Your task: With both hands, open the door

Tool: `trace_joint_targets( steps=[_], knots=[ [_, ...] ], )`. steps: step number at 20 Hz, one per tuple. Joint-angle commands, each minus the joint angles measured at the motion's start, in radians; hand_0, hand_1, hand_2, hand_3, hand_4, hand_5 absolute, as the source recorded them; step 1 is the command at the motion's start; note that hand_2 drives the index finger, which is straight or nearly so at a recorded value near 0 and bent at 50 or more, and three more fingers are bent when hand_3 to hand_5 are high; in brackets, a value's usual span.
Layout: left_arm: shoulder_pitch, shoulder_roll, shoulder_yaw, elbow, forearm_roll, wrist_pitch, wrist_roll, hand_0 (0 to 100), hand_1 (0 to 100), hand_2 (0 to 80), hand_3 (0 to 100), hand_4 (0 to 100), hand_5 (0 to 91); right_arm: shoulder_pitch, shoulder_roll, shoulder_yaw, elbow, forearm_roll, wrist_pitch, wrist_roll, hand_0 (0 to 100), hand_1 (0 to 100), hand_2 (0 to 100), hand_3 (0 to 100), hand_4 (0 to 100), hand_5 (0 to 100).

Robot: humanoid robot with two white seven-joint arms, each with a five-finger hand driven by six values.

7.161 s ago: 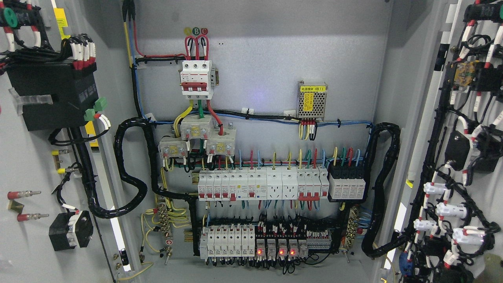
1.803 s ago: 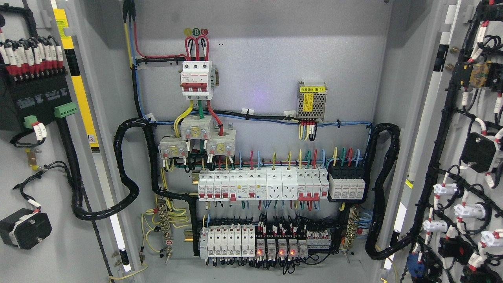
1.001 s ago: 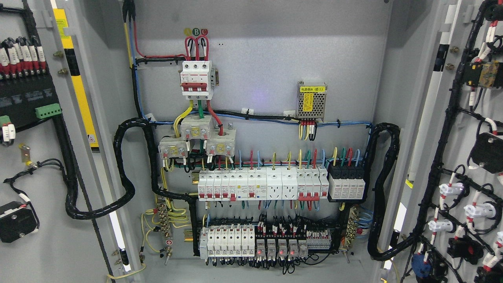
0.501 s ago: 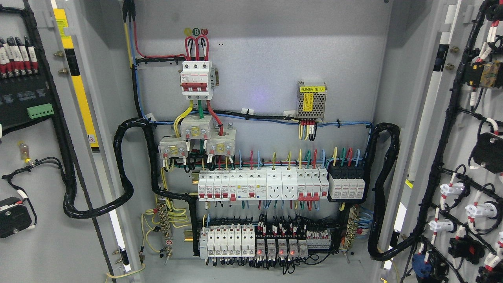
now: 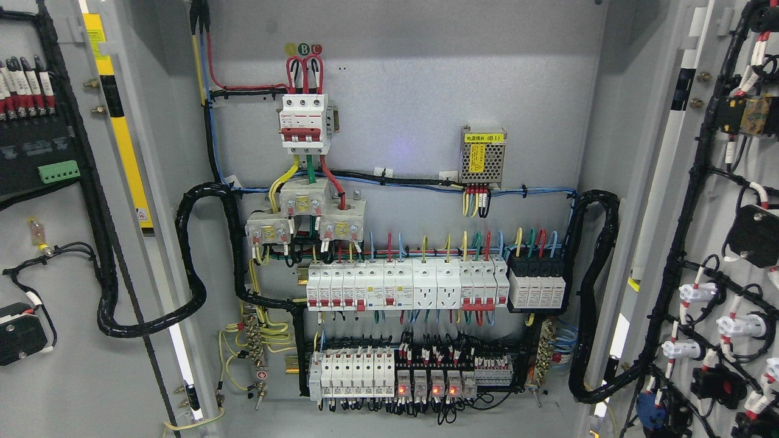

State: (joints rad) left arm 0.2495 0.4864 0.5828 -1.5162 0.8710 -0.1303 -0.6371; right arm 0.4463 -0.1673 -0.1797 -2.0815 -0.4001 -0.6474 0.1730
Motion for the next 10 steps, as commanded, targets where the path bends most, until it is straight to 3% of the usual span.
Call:
trace_joint_targets(
  steps=[1,8,10],
  knots=[
    [0.045,-0.002,-0.011,-0.154,-0.003,-0.002,-0.001,12,56,0.0,0,0,0.0,-0.006,-0.031,0.092,0.009,0.001,0.0,0.01,0,50,4,0,0,0],
    [0.071,-0.054,-0.115,-0.22,-0.017,-0.002,0.0,12,56,0.0,0,0,0.0,-0.003,-0.031,0.177,0.109,0.003,0.0,0.011,0,50,4,0,0,0],
    [0.089,-0.086,-0.167,-0.249,-0.041,-0.002,0.0,12,56,0.0,0,0,0.0,0.002,-0.046,0.197,0.138,0.003,0.002,0.011,0,50,4,0,0,0]
  ],
)
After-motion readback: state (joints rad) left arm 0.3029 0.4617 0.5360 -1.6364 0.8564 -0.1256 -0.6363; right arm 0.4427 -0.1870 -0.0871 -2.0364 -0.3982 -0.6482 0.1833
